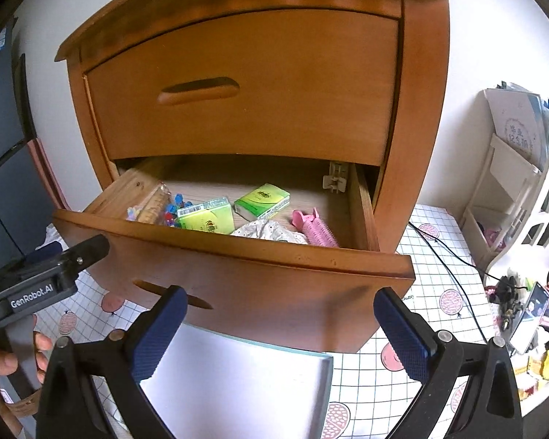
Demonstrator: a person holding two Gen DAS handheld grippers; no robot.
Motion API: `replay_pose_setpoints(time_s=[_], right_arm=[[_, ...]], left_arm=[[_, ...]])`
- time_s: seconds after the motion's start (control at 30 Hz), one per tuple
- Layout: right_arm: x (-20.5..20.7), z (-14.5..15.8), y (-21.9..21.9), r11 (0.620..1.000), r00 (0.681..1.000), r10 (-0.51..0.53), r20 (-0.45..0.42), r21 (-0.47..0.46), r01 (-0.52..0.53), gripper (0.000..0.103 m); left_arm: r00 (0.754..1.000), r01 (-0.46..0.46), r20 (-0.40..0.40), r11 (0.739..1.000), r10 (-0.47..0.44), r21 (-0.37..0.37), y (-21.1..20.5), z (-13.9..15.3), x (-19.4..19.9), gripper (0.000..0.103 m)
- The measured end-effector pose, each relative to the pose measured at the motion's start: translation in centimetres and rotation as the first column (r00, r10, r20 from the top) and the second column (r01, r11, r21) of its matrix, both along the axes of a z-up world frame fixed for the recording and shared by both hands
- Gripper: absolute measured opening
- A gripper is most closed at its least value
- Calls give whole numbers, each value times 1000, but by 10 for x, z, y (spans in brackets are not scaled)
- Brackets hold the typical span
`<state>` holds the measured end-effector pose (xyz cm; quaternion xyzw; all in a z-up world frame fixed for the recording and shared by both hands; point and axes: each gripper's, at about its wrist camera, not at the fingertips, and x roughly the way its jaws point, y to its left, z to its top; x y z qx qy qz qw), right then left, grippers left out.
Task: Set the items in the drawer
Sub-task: 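Withdraw both tools back from the drawer, then push the drawer front shut with both tools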
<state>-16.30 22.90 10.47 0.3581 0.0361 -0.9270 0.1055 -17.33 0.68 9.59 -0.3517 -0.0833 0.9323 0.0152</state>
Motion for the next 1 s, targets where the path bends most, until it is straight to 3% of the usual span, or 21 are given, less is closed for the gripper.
replay_pose_setpoints(time_s=[0.67, 1.0], right_arm=[[-59, -9, -9, 999, 999, -31, 7, 9, 31, 103], [-74, -18, -9, 999, 999, -40, 17, -15, 40, 103]], left_arm=[[1000, 12, -4, 1000, -12, -20, 7, -4, -60, 103], [1000, 17, -11, 1000, -18, -20, 11, -7, -71, 103]])
